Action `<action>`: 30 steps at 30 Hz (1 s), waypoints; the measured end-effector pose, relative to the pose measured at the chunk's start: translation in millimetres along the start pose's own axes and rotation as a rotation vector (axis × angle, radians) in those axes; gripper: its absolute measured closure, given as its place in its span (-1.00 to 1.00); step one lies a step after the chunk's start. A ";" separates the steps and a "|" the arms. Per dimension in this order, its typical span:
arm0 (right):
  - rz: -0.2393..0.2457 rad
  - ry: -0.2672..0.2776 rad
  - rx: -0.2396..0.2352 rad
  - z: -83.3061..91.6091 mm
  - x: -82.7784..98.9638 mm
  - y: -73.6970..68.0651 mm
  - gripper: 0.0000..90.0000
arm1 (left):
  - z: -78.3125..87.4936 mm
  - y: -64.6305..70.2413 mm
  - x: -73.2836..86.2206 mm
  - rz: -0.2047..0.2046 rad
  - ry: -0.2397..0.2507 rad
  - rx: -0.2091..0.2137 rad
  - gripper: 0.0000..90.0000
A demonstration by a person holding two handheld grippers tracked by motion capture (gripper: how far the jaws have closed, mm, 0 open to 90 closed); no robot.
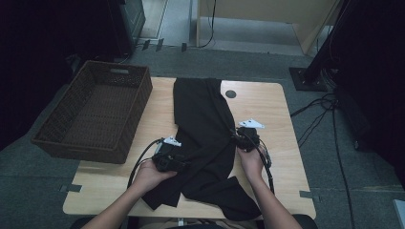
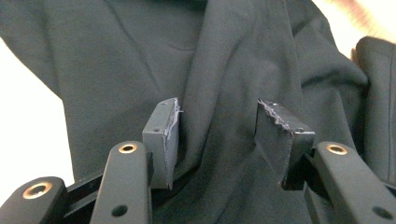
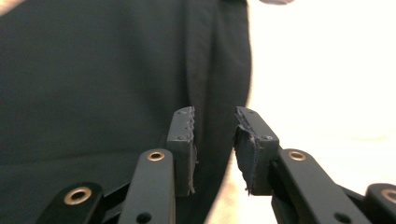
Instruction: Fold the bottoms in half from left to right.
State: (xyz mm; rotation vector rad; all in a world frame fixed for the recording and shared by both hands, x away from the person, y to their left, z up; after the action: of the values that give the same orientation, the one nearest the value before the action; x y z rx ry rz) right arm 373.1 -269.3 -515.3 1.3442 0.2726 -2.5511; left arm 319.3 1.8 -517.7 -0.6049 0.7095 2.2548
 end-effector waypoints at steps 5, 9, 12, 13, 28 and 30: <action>0.070 -0.003 -0.146 16.7 16.2 -32.6 0.45 | -3.5 2.8 0.5 -0.002 0.001 -0.025 0.15; 0.106 -0.057 -0.162 7.7 30.4 -43.2 0.46 | -7.1 -2.1 -5.5 -0.016 0.020 -0.083 0.21; 0.099 -0.044 -0.160 -1.1 31.5 -42.2 0.46 | -8.3 -6.5 -9.9 -0.037 0.020 -0.130 0.18; 0.102 -0.033 -0.157 -4.5 30.2 -41.4 0.47 | -8.6 -9.0 -10.9 -0.039 0.027 -0.141 0.18; 0.115 -0.067 -0.189 -2.3 29.3 -45.6 0.30 | 20.5 -32.5 -3.8 0.065 0.077 -0.018 -0.16; 0.099 -0.079 -0.200 0.8 29.8 -45.7 0.30 | 17.7 -27.7 -2.2 0.030 0.059 -0.017 -0.17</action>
State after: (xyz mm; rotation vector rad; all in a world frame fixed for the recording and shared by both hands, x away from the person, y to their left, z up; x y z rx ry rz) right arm 342.5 -229.7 -537.2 1.1519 0.4232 -2.4158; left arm 336.9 29.0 -511.9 -0.6761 0.7335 2.2809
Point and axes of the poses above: each handheld gripper's, and its own axes: z roughly backward along the jaws, x roughly out of its underside, y roughly to its right, the point moved 3 cm from there along -z, roughly forward along the jaws, and after that the axes turned 4 degrees about y, right-handed, at the moved point
